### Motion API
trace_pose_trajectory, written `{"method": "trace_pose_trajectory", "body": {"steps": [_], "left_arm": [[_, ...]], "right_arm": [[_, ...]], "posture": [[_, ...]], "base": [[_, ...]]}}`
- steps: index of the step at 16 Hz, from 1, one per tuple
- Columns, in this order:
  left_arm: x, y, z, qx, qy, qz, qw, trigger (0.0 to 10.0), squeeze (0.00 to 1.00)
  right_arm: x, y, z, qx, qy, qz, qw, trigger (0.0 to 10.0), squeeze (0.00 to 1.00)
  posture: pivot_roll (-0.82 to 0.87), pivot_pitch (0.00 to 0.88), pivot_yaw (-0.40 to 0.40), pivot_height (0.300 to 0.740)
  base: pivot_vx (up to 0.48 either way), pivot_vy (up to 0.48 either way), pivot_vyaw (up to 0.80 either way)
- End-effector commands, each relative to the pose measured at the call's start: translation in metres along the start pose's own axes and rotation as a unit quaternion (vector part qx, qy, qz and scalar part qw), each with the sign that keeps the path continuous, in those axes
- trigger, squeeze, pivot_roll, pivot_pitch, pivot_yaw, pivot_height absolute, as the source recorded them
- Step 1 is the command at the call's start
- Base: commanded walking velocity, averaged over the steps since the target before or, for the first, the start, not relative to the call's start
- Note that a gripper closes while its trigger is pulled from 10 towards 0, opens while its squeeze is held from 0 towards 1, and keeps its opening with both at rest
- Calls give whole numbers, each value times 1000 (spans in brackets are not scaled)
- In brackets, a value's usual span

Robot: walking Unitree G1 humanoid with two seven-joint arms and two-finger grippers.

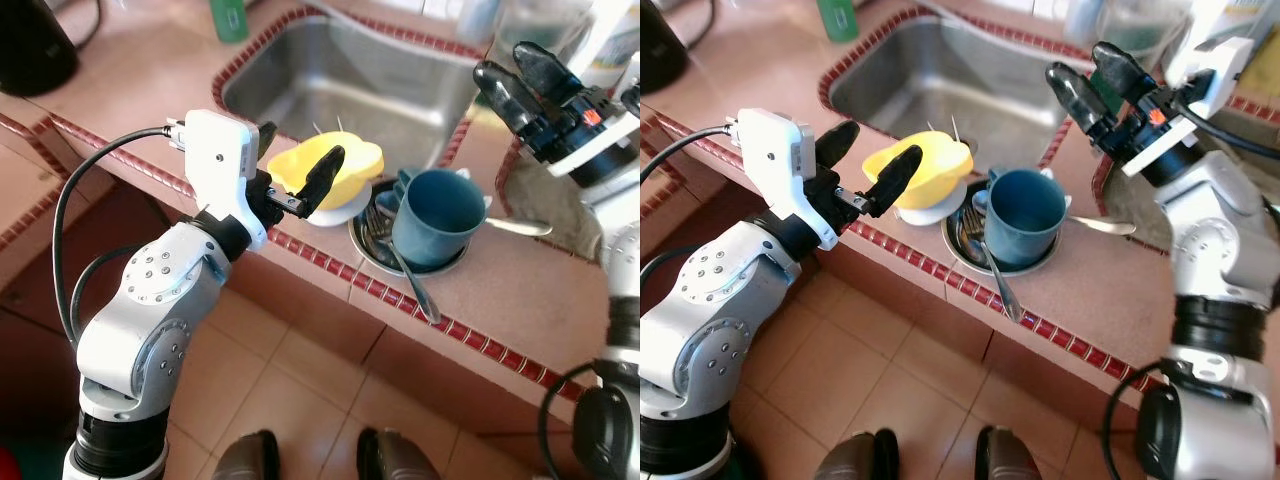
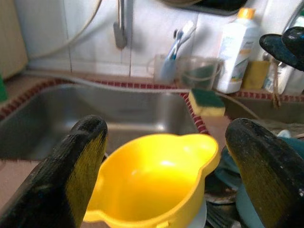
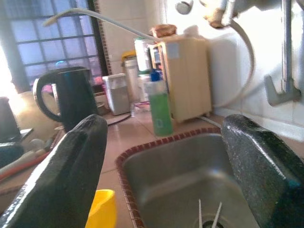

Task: Kitchen organization

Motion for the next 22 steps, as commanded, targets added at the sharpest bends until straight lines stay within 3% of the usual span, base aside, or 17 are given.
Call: {"method": "trace_pose_trajectory", "body": {"steps": [1,3,7,10,13,15,17,19,22], "left_arm": [[-2,-2,-3,0,19,-4,1000,10000,0],[-3,-3,-10,-9,36,-12,999,10000,0],[-1,-1,-19,-15,35,-29,999,10000,0],[6,-2,-26,-21,29,-49,998,10000,0],[19,-3,-36,-26,32,-68,997,10000,0],[23,-3,-39,-29,35,-74,996,10000,0],[27,-2,-41,-29,39,-82,995,10000,0],[32,-1,-43,-29,37,-94,994,10000,0],[35,-1,-46,-34,31,-96,994,10000,0]], "right_arm": [[-8,-2,4,1,-12,8,1000,10000,0],[-13,-6,5,30,-3,-30,999,10000,0],[-24,-17,3,30,-9,-55,998,10000,0],[-16,-34,1,11,-19,-94,995,10000,0],[0,-49,-20,-33,-35,-196,979,10000,0],[1,-53,-33,-61,-27,-213,975,10000,0],[-5,-53,-44,-81,1,-206,975,10000,0],[-12,-53,-54,-115,-7,-171,979,10000,0],[-7,-57,-64,-160,-11,-154,975,10000,0]], "posture": [[-116,127,38,740],[-127,109,50,740],[-137,85,58,740],[-148,72,54,740],[-155,65,52,740],[-165,64,55,740],[-168,60,58,740],[-181,63,62,740],[-192,76,55,740]], "base": [[0,0,0],[0,0,0],[0,0,0],[0,0,0],[0,0,0],[0,0,0],[0,0,0],[0,0,0],[0,0,0]]}}
Point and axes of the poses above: a point about 5 cm out from each wrist's last joint towards the gripper, its own y axis pointing out of the wrist towards the gripper, its own z axis along the axis of the wrist's last joint, x = y × z, the point moved 5 cm from there along y, pointing out of the wrist towards the gripper, and after that the axes turned 2 degrees about y, right-handed, at the moved point
